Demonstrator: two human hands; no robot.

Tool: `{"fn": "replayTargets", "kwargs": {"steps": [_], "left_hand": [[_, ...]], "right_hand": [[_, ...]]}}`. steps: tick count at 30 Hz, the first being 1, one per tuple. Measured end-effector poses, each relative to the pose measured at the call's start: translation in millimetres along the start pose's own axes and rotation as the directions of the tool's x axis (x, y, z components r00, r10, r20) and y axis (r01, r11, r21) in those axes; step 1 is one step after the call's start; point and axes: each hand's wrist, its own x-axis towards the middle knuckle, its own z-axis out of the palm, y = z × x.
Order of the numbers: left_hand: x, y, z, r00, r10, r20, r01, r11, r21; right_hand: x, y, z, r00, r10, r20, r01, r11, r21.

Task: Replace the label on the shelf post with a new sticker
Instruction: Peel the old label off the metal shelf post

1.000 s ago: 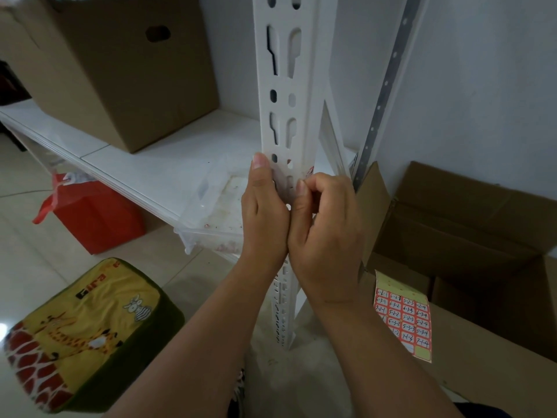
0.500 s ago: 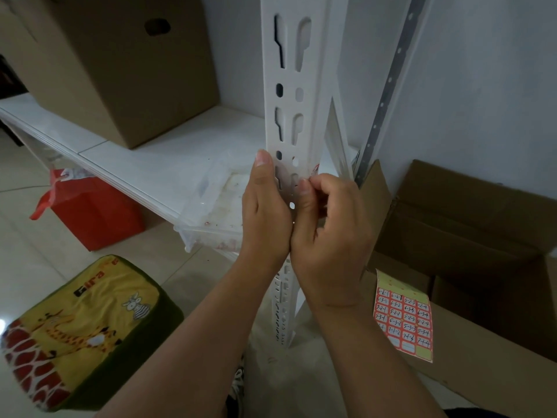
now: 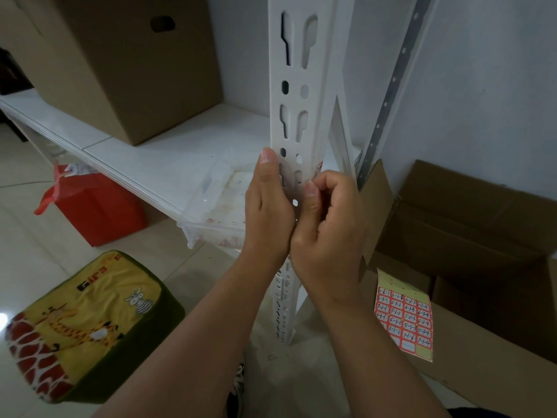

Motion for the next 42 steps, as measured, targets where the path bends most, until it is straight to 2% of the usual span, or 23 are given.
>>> {"fn": "replayTargets", "kwargs": {"steps": [5, 9, 11, 13, 17, 20, 22, 28, 32, 36, 40, 42], "left_hand": [[1.0, -1.3, -3.8, 1.000, -0.004, 0.026, 0.002, 0.999, 0.047], [-7.6, -3.5, 1.3, 0.987, 0.160, -0.029, -0.153, 0.974, 0.165], [-13.3, -5.4, 1.3, 0.952, 0.287, -0.106, -0.252, 0.933, 0.258], [-17.8, -6.4, -2.1, 0.892, 0.435, -0.125, -0.365, 0.854, 0.370], [-26.6, -4.4, -4.2, 0.803, 0.595, 0.031, -0.536, 0.700, 0.472], [-32.9, -5.4, -2.6, 0.795, 0.595, 0.121, -0.579, 0.684, 0.444], [-34.4, -4.9, -1.2, 0.805, 0.576, 0.145, -0.579, 0.707, 0.406], [-34.3, -1.9, 0.6, 0.787, 0.597, 0.153, -0.605, 0.701, 0.378], [-34.4, -0.4, 0.1, 0.787, 0.596, 0.162, -0.605, 0.690, 0.399], [-33.9, -0.2, 0.5, 0.786, 0.602, 0.143, -0.596, 0.674, 0.437], [-32.1, 0.8, -1.1, 0.796, 0.598, 0.095, -0.566, 0.679, 0.467], [-29.8, 1.4, -3.9, 0.797, 0.599, 0.083, -0.555, 0.671, 0.491]], "right_hand": [[-13.0, 1.5, -8.3, 0.984, 0.098, 0.146, -0.109, 0.992, 0.070], [-3.5, -1.4, -19.8, 0.955, 0.236, 0.178, -0.271, 0.940, 0.206], [0.4, -3.7, -25.4, 0.931, 0.298, 0.210, -0.348, 0.900, 0.262], [3.8, -6.5, -30.0, 0.907, 0.339, 0.252, -0.406, 0.863, 0.301], [8.6, -11.8, -39.2, 0.848, 0.382, 0.368, -0.527, 0.690, 0.497], [11.6, -15.6, -45.2, 0.828, 0.385, 0.407, -0.560, 0.532, 0.635], [13.6, -15.2, -47.6, 0.818, 0.387, 0.425, -0.573, 0.478, 0.666], [18.9, -11.5, -50.6, 0.813, 0.384, 0.438, -0.580, 0.469, 0.666], [19.1, -8.0, -49.9, 0.787, 0.417, 0.455, -0.611, 0.419, 0.672], [17.6, -6.8, -49.8, 0.816, 0.387, 0.429, -0.578, 0.553, 0.601], [13.9, -8.3, -47.8, 0.901, 0.275, 0.335, -0.419, 0.747, 0.515], [12.5, -8.3, -47.2, 0.930, 0.213, 0.299, -0.341, 0.804, 0.487]]}}
